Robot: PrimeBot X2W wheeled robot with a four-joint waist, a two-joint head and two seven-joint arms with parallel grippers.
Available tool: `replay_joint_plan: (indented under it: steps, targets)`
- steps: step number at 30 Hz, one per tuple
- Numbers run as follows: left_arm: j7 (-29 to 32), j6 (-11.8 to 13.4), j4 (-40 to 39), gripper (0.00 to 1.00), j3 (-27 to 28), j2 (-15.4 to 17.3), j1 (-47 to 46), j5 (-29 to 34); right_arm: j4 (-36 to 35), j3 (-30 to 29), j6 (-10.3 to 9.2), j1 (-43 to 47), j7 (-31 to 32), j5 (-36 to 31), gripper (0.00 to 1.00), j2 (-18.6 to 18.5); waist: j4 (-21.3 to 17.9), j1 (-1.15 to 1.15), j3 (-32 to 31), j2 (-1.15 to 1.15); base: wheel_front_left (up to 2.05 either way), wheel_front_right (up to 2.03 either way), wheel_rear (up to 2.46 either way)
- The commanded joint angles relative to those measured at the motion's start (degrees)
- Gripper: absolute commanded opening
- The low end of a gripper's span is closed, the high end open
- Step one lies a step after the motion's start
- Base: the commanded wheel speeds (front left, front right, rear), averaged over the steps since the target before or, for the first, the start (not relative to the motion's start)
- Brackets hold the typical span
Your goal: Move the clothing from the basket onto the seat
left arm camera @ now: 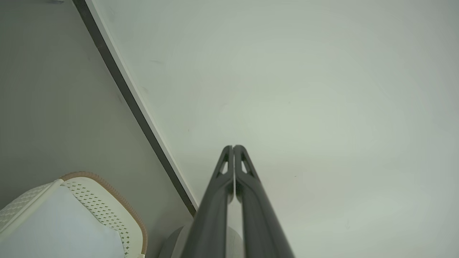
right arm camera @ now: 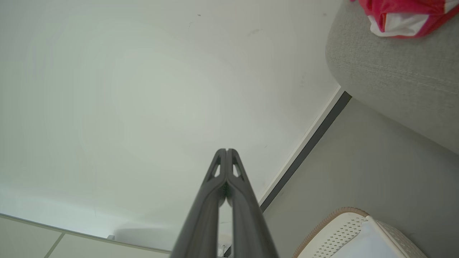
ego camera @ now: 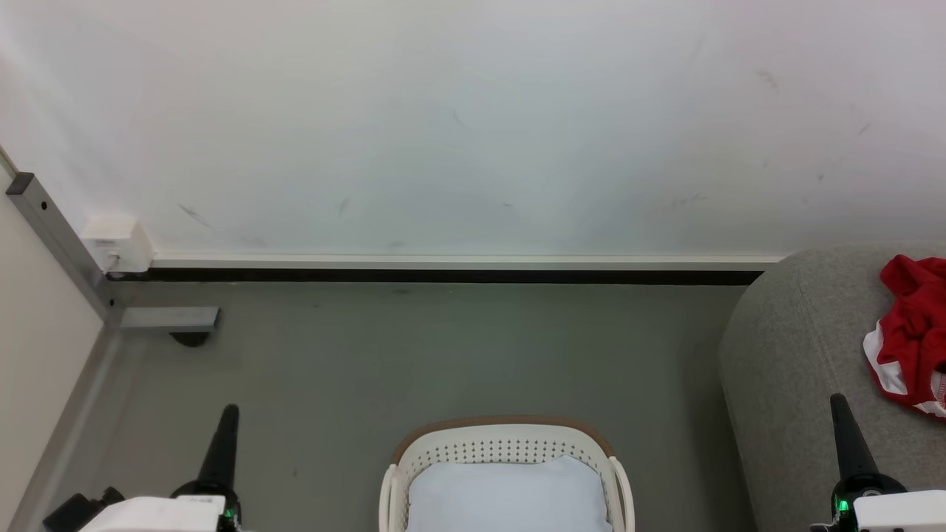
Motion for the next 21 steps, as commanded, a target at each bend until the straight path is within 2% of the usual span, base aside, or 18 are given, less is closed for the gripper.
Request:
replay_joint_plan:
  steps: [1,21]
  targets:
    - [0.41,0.11,-0.45,0.0,0.34,0.03,-0.93,-1.22,-0.13,-0.22,-0.09,-1.24,0.24,1.29,0.0,-0.62,0.01,0.0,0.01,0.0,0.0,0.0,0.0]
    - [2.8,0.32,-0.73,0.0,1.2,-0.44,-1.4,-9.75,0.48,-0.36,-0.12,-1.6,1.77,10.96,0.0,-1.41,0.18,0.0,0.13,0.0,0.0,0.0,0.0]
